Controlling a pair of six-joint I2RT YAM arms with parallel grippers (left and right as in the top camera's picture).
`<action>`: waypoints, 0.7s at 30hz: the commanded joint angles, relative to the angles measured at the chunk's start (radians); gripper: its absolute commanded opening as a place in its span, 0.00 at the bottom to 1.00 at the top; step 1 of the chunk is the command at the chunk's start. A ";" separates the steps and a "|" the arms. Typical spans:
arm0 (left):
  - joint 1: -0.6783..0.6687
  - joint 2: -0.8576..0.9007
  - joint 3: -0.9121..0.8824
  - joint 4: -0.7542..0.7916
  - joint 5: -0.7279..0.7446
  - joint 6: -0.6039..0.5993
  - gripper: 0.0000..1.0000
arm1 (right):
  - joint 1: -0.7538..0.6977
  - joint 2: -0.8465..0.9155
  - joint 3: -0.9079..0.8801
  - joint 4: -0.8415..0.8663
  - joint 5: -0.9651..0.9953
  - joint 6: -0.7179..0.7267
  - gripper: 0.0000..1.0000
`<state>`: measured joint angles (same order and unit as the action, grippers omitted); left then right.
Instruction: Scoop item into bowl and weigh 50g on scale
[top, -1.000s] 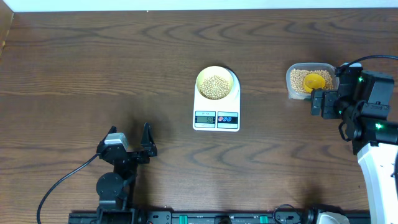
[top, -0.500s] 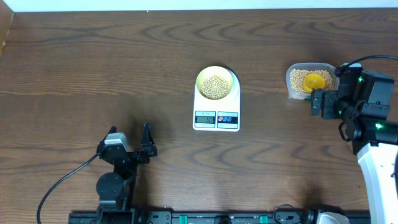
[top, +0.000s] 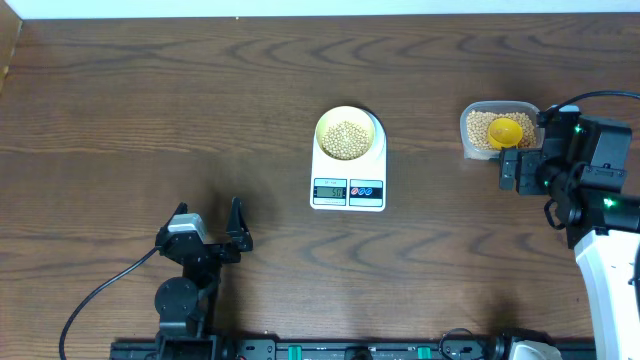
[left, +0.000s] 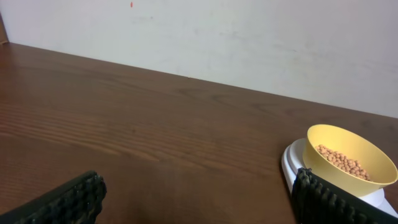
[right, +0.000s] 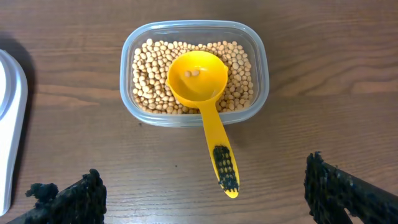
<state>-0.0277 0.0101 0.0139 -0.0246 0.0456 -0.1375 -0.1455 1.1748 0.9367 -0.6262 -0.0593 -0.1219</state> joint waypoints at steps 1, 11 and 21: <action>0.005 -0.006 -0.010 -0.047 -0.032 0.005 0.97 | 0.003 -0.030 -0.004 0.001 -0.003 -0.014 0.99; 0.005 -0.006 -0.010 -0.047 -0.032 0.005 0.98 | 0.003 -0.218 -0.309 0.358 -0.008 0.036 0.99; 0.005 -0.006 -0.010 -0.047 -0.032 0.005 0.98 | 0.003 -0.349 -0.598 0.831 -0.134 0.065 0.99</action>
<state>-0.0277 0.0101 0.0177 -0.0284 0.0448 -0.1371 -0.1455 0.8574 0.3958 0.1207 -0.1207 -0.0765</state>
